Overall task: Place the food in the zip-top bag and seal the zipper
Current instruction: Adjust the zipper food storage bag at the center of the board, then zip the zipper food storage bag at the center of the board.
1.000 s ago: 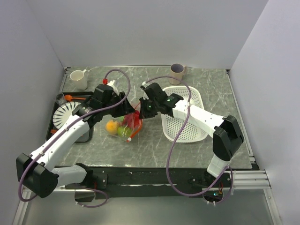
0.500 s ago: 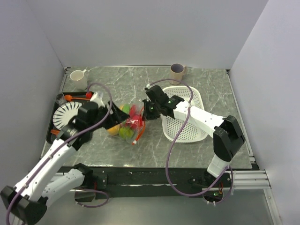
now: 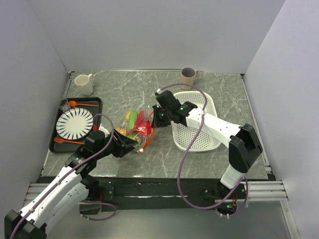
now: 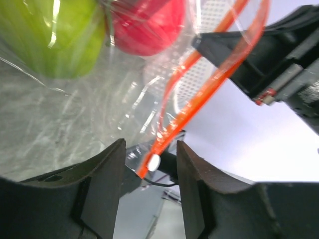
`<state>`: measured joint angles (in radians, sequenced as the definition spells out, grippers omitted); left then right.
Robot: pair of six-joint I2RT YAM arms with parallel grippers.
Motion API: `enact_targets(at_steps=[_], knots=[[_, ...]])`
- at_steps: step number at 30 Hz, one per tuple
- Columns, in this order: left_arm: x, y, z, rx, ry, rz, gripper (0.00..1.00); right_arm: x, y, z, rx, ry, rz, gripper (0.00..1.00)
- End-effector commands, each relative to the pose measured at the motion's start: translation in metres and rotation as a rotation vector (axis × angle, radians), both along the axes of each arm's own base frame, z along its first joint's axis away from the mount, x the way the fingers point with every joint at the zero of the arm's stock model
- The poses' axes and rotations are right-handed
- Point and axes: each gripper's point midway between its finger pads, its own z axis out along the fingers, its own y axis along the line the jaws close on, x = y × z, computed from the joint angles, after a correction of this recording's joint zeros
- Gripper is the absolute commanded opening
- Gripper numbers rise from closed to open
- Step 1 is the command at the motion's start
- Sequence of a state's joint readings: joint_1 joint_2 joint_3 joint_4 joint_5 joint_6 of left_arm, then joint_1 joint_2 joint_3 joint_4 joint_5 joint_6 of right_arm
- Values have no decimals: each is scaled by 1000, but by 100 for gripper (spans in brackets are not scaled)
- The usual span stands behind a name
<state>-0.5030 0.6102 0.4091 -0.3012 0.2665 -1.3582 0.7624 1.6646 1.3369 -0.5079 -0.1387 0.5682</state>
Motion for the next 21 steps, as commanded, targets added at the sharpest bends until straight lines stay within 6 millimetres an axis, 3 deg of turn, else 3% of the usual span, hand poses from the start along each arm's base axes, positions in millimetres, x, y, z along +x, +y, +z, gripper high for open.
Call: enact_targets(at_steps=[1,9,21], knots=[[2,-2,25,-110,-28,40,51,10,2,29,50,-68,-19,1],[-1,-9,9,-100,34,36,50,13,2,31,51,-77,-32,1],[-8,-4,-15,-55,131,71,51,17,1,36,51,-88,-38,1]])
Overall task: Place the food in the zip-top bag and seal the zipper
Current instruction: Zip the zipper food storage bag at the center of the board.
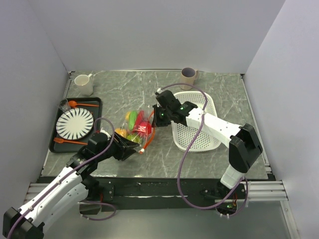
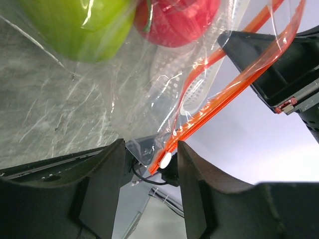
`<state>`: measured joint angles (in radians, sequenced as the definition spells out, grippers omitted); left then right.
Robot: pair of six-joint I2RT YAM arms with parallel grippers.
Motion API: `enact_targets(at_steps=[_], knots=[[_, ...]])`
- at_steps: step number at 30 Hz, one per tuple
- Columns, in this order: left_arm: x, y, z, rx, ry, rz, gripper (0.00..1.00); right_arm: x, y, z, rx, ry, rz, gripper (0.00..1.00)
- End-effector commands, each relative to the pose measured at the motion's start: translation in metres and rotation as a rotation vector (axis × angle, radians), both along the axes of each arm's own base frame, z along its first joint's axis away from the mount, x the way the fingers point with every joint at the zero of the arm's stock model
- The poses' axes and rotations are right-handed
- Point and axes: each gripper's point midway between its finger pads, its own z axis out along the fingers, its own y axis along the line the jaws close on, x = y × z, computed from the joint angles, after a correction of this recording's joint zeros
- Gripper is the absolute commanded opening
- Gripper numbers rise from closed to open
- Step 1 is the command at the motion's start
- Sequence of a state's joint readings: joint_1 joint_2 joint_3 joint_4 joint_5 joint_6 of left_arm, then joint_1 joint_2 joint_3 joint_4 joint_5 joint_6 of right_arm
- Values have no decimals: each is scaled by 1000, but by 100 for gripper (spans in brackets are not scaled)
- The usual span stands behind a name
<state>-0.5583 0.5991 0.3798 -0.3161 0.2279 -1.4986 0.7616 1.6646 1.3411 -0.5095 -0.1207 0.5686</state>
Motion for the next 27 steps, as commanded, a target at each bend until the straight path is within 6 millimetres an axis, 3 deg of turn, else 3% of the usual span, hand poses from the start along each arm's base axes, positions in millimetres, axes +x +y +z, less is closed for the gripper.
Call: enact_targets(at_steps=[1,14,27], knots=[[0,0,-6,-3,28,22,51,14,3,35,57,-74,-26,2],[16,-20,4,-105,15,43,47,9,6,32,74,-51,-4,1],[23,-20,4,-156,12,92,30,-2,0,21,65,-28,5,1]])
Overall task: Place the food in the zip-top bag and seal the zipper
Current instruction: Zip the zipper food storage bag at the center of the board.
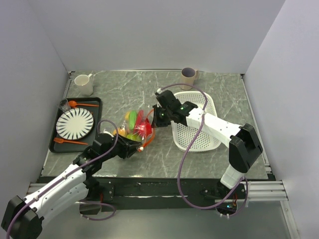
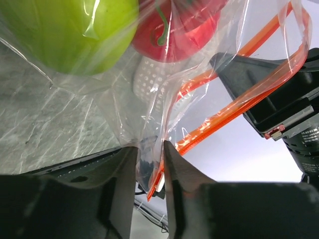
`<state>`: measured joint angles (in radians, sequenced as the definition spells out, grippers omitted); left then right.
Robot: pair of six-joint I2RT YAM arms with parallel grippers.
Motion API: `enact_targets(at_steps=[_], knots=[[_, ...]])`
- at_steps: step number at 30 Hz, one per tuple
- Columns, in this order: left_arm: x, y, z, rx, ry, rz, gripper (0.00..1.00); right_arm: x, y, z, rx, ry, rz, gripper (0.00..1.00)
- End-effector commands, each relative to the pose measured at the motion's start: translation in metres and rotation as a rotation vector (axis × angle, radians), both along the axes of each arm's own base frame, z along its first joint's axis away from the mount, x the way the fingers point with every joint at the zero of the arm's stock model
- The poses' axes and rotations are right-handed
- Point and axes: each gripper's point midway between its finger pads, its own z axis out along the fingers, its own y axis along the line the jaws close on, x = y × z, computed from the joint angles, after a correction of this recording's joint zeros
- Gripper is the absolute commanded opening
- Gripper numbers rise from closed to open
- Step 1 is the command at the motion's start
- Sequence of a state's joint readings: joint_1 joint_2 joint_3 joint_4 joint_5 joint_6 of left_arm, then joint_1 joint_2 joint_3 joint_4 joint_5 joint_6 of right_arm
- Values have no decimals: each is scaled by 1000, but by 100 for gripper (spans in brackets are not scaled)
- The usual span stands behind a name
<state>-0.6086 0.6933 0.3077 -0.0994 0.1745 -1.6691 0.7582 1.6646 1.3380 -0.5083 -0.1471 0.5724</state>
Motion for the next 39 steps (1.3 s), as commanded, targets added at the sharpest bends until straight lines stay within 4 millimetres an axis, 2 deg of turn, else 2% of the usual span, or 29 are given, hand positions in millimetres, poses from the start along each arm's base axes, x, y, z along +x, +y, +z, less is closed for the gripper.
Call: enact_targets(at_steps=[1,5,7,10,14,16,17,18,19,21,22,23,24,25,26,27,32,36,39], knots=[[7,-4,12,-45,-42,14,26,1,-3,20,45,-44,-8,1],[5,-3,7,-33,-28,12,12,3,-5,18,30,-47,-22,1],[3,-2,6,-31,-26,12,1,4,-5,20,31,-53,-25,1],[2,1,5,-20,-27,17,1,9,-6,25,27,-65,-37,3],[1,6,9,-10,-61,26,1,13,-17,32,26,-66,-78,20],[2,6,11,-9,-72,27,1,12,-28,33,30,-66,-116,46],[2,6,11,-8,-82,24,1,9,-33,45,51,-87,-131,52],[3,5,12,-7,-89,22,1,8,-36,49,71,-88,-148,54],[3,5,13,-8,-90,20,1,2,-41,45,74,-77,-157,57],[5,2,16,-15,-109,10,1,-8,-40,63,159,-86,-164,63],[5,1,16,-17,-110,9,1,-17,-42,56,174,-62,-161,64],[7,0,17,-20,-120,6,1,-29,-37,67,245,-45,-126,64],[7,-2,17,-20,-119,-4,1,-32,-30,78,324,-43,-123,64],[7,-2,16,-16,-117,-3,1,-45,-26,70,358,-4,-97,64],[11,-3,21,-22,-142,-4,1,-58,-18,81,433,33,-62,63],[10,-4,21,-22,-143,-9,1,-62,-13,86,472,34,-42,63],[12,-6,21,-24,-151,-14,1,-91,9,78,518,129,18,61],[12,-6,20,-22,-152,-12,1,-103,27,73,583,191,56,56],[12,-6,21,-22,-154,-13,1,-111,34,59,568,231,57,53]])
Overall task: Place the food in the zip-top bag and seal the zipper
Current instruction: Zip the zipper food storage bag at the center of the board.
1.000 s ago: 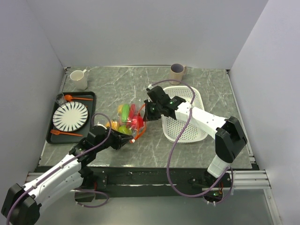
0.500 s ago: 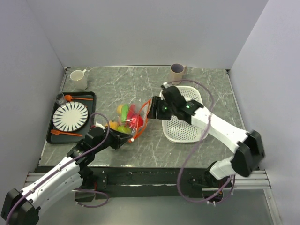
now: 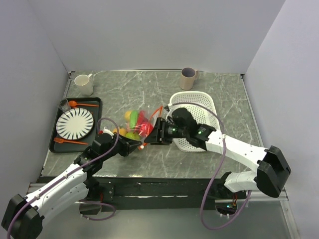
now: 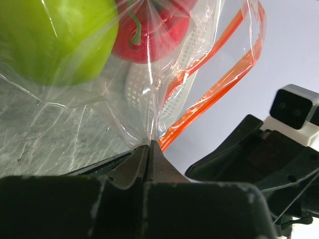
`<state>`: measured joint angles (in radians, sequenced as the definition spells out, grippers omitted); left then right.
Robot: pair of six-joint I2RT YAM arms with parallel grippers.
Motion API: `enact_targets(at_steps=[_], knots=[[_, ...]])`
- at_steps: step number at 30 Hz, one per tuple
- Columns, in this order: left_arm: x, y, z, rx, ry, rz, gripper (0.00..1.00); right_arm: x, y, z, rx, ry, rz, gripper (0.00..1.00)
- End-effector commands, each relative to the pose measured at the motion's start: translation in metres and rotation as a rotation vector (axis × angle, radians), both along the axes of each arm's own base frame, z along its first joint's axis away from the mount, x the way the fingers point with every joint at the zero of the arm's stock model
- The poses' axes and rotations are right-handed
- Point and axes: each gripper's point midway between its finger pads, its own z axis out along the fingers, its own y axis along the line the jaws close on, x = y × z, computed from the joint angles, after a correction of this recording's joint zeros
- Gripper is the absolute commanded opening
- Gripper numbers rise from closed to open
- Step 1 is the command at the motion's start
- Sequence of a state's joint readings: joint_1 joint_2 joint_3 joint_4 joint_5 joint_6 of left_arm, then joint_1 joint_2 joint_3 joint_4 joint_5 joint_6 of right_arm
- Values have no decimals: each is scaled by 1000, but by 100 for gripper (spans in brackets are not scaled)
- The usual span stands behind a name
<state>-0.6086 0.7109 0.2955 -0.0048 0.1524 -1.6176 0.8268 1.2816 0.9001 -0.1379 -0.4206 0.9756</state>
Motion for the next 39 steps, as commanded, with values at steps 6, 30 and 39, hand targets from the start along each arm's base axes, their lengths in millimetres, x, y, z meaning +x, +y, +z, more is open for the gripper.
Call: enact_targets(at_steps=[6,30,39], knots=[[3,-4,16,-37,-70,-10,1,-13,26,-14,53,104,51,50],[0,-10,16,-66,-70,-42,1,-4,37,-36,49,123,32,35],[-2,-9,15,-87,-66,-41,1,0,38,-30,58,101,26,43]])
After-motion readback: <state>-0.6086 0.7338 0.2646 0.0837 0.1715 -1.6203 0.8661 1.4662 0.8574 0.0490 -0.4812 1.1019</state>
